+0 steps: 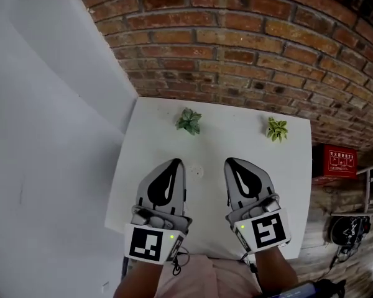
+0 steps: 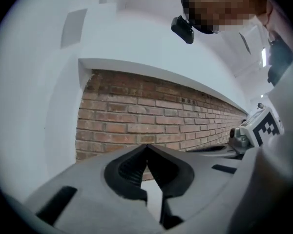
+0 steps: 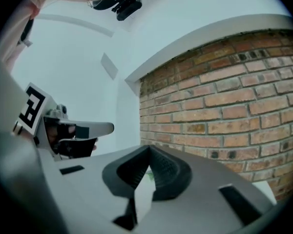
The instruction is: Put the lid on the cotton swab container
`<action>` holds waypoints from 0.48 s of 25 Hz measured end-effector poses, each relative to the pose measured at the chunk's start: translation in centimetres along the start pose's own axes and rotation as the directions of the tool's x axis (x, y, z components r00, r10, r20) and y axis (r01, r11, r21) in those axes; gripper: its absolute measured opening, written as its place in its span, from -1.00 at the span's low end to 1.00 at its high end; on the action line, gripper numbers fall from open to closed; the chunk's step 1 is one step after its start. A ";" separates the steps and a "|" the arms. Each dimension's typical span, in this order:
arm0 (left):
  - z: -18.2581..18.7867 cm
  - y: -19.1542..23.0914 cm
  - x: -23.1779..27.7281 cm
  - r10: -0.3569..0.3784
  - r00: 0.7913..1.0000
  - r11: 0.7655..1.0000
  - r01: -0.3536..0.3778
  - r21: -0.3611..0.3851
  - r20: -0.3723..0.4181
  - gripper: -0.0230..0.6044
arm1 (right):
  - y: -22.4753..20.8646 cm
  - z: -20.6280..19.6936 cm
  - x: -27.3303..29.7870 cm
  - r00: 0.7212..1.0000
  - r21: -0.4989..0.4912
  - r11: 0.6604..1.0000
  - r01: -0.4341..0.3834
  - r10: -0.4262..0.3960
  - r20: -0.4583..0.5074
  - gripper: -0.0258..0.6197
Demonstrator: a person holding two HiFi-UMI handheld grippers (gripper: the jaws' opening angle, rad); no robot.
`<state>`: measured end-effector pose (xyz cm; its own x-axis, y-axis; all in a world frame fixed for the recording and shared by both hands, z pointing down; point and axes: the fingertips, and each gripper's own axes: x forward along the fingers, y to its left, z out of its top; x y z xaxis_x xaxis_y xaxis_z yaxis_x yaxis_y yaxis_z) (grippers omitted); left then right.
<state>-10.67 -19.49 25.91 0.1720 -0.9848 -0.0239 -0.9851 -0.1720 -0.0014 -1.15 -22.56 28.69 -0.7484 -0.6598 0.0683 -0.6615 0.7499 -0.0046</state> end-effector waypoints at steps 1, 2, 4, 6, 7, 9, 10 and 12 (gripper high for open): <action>0.5 -0.2 0.0 0.004 1.000 1.000 -0.004 0.008 0.008 -0.93 | -0.2 0.5 -0.3 1.000 -0.011 1.000 0.010 -0.010 0.010 -0.90; 0.9 -0.3 -0.1 0.010 1.000 1.000 -0.010 0.012 0.014 -0.93 | -0.4 1.0 -0.6 1.000 -0.021 1.000 0.020 -0.020 0.023 -0.90; 1.7 -0.5 -0.2 0.022 0.999 1.000 -0.022 0.016 0.025 -0.93 | -0.8 1.9 -1.3 0.998 -0.029 0.999 0.038 -0.037 0.044 -0.90; 2.3 -0.8 -0.3 0.023 0.999 0.999 -0.024 0.023 0.035 -0.93 | -1.1 2.3 -1.8 0.997 -0.031 0.998 0.052 -0.050 0.056 -0.91; 2.5 -1.0 -0.3 0.023 0.999 0.999 -0.024 0.026 0.040 -0.93 | -1.2 2.4 -2.1 0.997 -0.032 0.998 0.056 -0.054 0.059 -0.91; 2.9 -1.4 -0.4 0.025 0.999 0.999 -0.026 0.030 0.048 -0.93 | -1.3 2.6 -2.6 0.996 -0.034 0.998 0.061 -0.059 0.064 -0.91; 3.0 -1.5 -0.4 0.026 0.998 0.999 -0.028 0.030 0.049 -0.93 | -1.3 2.8 -2.8 0.996 -0.035 0.997 0.062 -0.059 0.066 -0.91; 3.2 -1.8 -0.5 0.027 0.998 0.999 -0.029 0.032 0.050 -0.93 | -1.2 2.9 -3.1 0.997 -0.032 0.998 0.058 -0.056 0.060 -0.91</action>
<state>-9.02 -18.61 22.76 0.1448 -0.9867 -0.0741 -0.9892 -0.1427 -0.0325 1.79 -21.55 25.60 -0.7117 -0.7024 0.0080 -0.7019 0.7116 0.0309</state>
